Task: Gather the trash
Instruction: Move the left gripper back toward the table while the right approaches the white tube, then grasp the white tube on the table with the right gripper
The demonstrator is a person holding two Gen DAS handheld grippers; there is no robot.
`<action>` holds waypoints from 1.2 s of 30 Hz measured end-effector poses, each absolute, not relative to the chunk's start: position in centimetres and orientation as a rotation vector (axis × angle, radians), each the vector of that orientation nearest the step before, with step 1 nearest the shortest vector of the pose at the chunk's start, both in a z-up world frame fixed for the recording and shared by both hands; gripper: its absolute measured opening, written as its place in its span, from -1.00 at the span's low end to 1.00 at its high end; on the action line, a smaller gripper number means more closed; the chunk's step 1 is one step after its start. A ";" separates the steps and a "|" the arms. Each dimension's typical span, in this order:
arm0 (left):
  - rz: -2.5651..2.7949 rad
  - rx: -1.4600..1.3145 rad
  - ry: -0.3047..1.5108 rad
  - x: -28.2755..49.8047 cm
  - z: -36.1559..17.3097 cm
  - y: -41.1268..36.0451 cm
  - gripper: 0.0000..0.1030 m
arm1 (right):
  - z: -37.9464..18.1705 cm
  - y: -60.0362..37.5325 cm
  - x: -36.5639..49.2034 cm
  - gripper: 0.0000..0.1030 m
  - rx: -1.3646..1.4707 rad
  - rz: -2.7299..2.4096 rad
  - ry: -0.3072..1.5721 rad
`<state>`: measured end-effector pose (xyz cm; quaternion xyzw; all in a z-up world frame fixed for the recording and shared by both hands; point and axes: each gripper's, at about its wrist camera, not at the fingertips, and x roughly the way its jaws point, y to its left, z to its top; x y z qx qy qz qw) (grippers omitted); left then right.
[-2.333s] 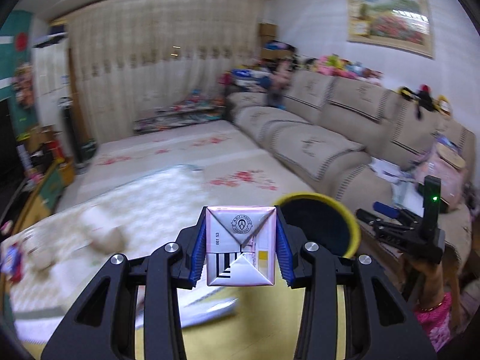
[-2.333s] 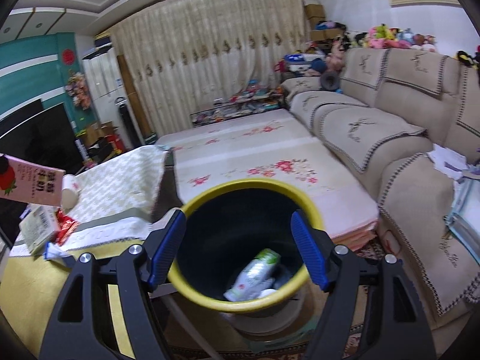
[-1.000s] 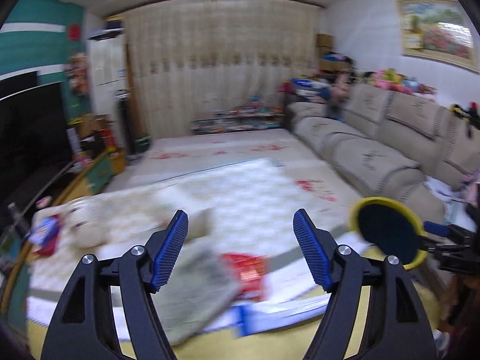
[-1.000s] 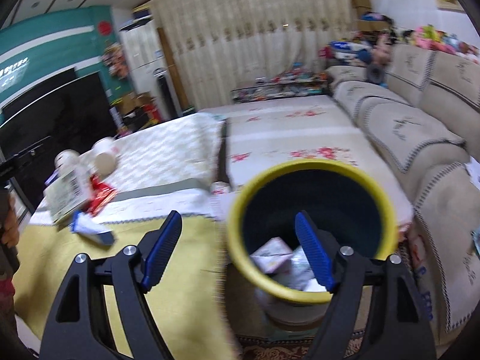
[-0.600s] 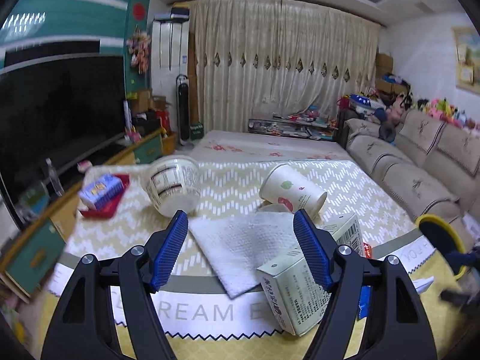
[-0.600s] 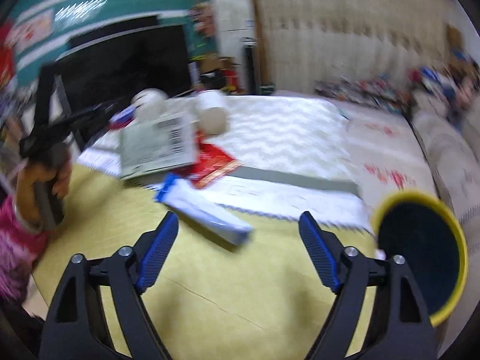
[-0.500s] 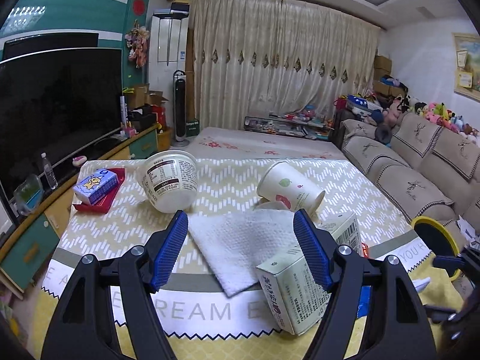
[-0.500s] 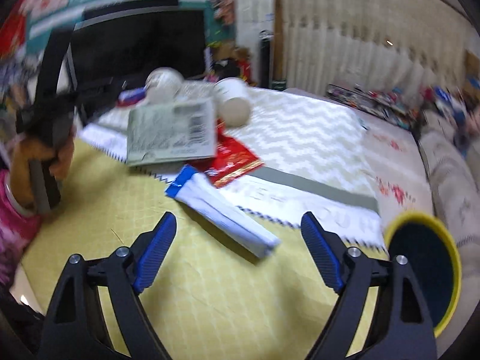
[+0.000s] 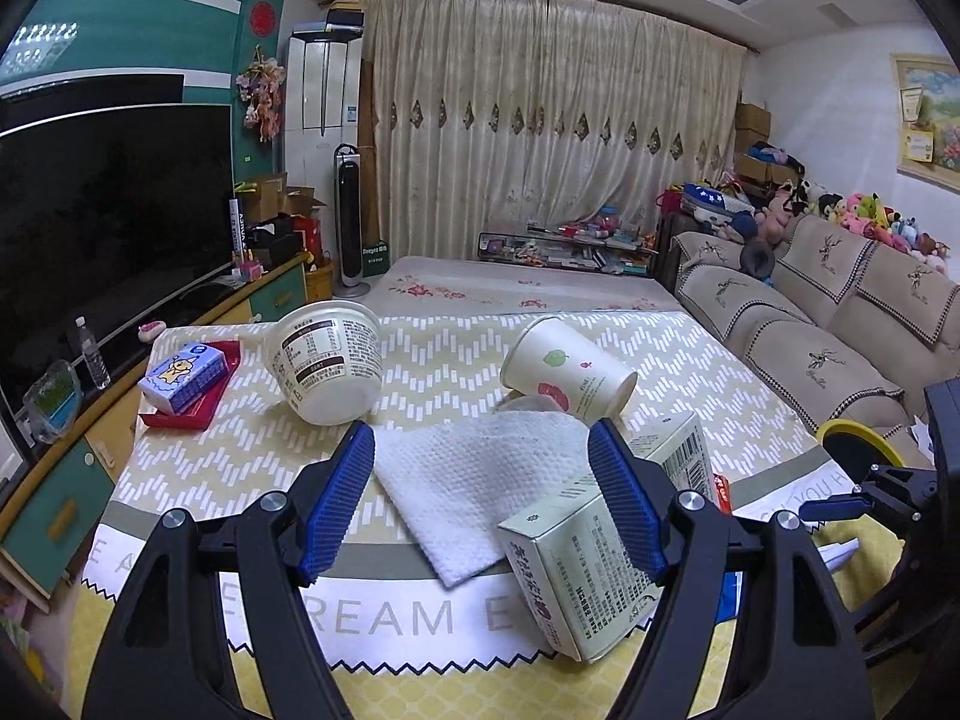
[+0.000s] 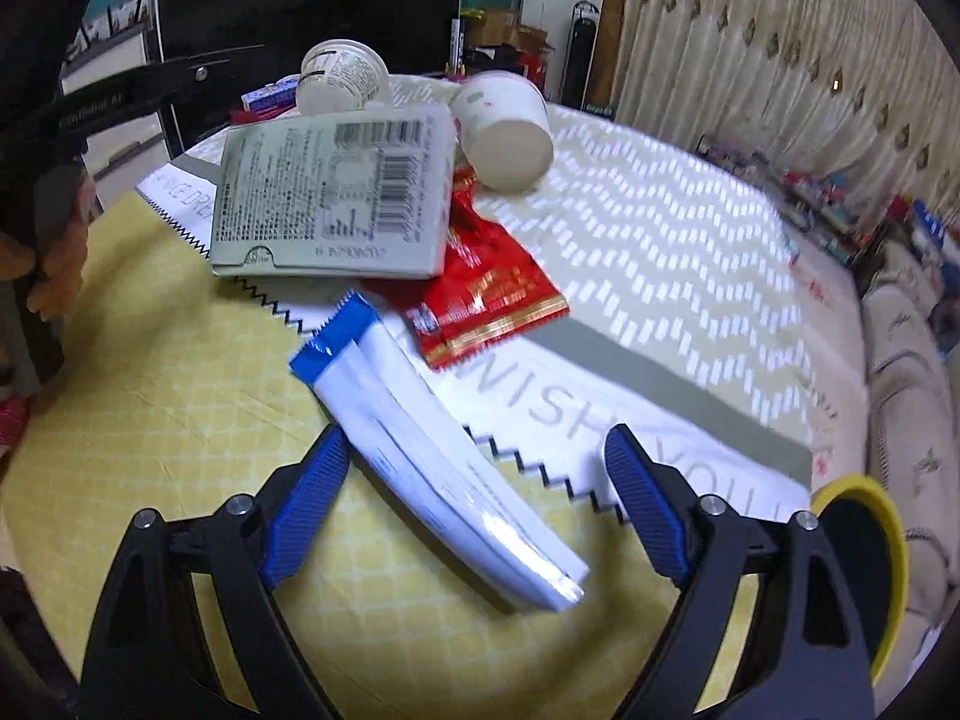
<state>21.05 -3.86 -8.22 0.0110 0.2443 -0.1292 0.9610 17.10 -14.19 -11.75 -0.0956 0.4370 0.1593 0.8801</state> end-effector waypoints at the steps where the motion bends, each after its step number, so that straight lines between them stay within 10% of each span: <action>1: -0.262 0.023 0.497 21.1 -8.2 -3.9 0.42 | -11.8 -14.3 16.8 0.59 -0.184 0.349 0.919; 19: -0.256 0.023 0.501 21.2 -8.4 -4.0 0.42 | -11.2 -12.3 11.5 0.03 0.077 0.478 0.894; 27: -0.256 0.025 0.500 21.2 -8.4 -4.0 0.43 | -11.3 -12.5 11.9 -0.53 0.091 0.409 0.875; 36: -0.262 0.020 0.492 20.9 -8.3 -4.0 0.43 | -10.1 -14.0 11.3 -0.60 0.114 0.376 0.824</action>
